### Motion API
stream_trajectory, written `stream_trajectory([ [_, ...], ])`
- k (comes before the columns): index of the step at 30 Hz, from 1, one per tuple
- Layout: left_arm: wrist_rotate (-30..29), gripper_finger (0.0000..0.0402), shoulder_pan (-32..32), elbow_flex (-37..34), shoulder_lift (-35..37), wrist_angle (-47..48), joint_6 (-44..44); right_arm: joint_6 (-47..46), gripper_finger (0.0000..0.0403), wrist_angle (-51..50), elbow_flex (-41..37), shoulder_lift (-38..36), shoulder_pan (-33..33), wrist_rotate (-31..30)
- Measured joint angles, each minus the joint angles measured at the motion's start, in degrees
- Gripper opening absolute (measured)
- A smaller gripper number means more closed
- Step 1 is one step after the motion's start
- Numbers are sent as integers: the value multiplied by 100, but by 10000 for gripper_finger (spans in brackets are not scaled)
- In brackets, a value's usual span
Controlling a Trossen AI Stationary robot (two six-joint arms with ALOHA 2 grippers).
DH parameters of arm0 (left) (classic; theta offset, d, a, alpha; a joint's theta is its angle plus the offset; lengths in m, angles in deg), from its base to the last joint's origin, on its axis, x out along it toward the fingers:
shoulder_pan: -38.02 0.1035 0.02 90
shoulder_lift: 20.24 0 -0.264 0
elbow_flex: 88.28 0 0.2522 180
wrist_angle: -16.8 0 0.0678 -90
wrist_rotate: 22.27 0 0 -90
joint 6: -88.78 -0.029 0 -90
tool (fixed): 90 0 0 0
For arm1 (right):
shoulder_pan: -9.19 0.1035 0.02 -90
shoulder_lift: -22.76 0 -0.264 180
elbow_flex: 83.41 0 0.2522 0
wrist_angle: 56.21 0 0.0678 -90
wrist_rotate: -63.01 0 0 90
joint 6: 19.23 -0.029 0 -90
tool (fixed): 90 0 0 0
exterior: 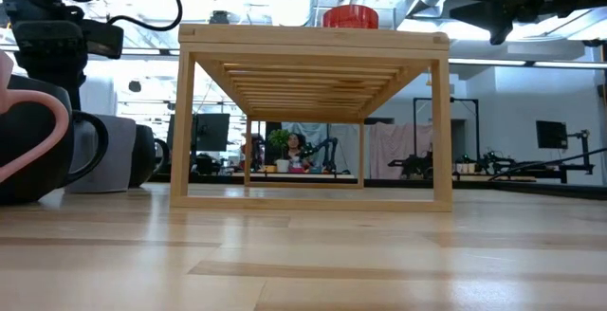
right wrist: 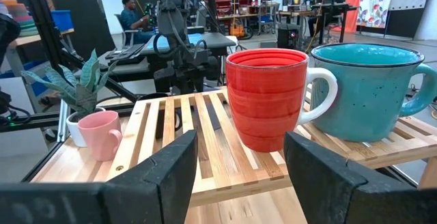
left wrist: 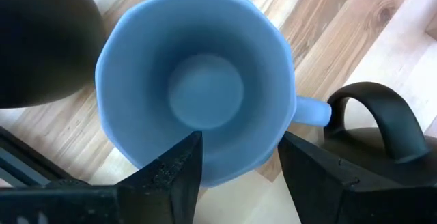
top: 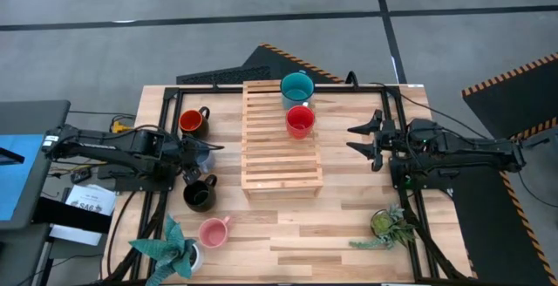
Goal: Place coffee mugs
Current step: Put the light blue mug on the shelf
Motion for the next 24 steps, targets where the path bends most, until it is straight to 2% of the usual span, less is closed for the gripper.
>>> stream_trajectory([
  [19,-97,178,-2,-1,-3,-957,30,-2,244,0,2,0,0,0],
  [24,-188,178,0,0,-349,-1004,171,-2,244,0,2,0,0,0],
])
